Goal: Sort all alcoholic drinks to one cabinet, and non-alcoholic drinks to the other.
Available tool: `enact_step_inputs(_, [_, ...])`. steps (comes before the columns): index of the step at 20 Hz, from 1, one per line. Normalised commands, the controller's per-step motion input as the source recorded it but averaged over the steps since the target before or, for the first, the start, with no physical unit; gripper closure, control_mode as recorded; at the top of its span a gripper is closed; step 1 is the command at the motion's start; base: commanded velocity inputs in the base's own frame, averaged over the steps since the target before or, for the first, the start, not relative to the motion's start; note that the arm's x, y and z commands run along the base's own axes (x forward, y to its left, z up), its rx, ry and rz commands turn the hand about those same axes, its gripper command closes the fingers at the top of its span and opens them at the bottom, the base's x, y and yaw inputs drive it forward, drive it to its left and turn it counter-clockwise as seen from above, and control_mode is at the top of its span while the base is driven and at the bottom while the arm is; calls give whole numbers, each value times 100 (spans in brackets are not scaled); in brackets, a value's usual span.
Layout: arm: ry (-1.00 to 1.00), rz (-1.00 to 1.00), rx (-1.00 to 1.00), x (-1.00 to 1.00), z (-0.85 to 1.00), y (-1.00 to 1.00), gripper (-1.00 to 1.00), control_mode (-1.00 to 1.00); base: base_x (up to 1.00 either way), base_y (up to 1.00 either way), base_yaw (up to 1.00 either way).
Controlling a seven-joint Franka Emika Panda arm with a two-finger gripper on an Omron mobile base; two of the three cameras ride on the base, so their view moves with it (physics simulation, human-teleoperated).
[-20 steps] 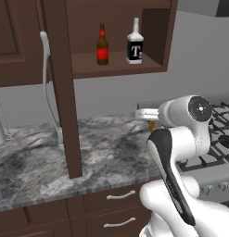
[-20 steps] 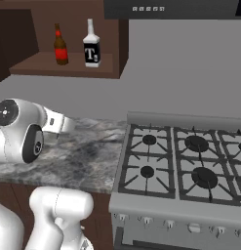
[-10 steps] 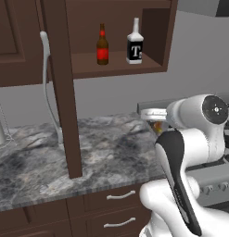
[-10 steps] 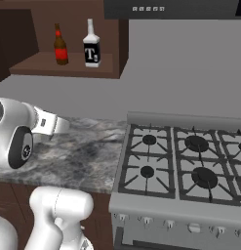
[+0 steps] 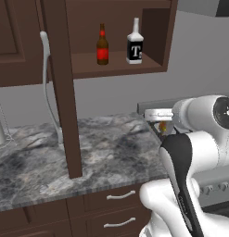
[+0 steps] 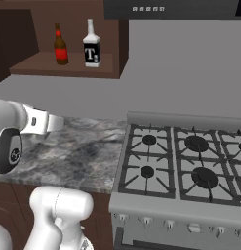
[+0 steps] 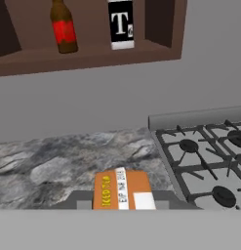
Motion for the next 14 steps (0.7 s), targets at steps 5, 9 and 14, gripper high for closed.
enact_step_inputs(5, [-4,1,-3,-20,31,-10,100,-100,0,0,0])
enact_step_inputs(9, [-1,0,-1,-19,31,-5,100,-100,0,0,0])
enact_step_inputs(14, [0,0,-1,-12,24,0,100,-100,0,0,0])
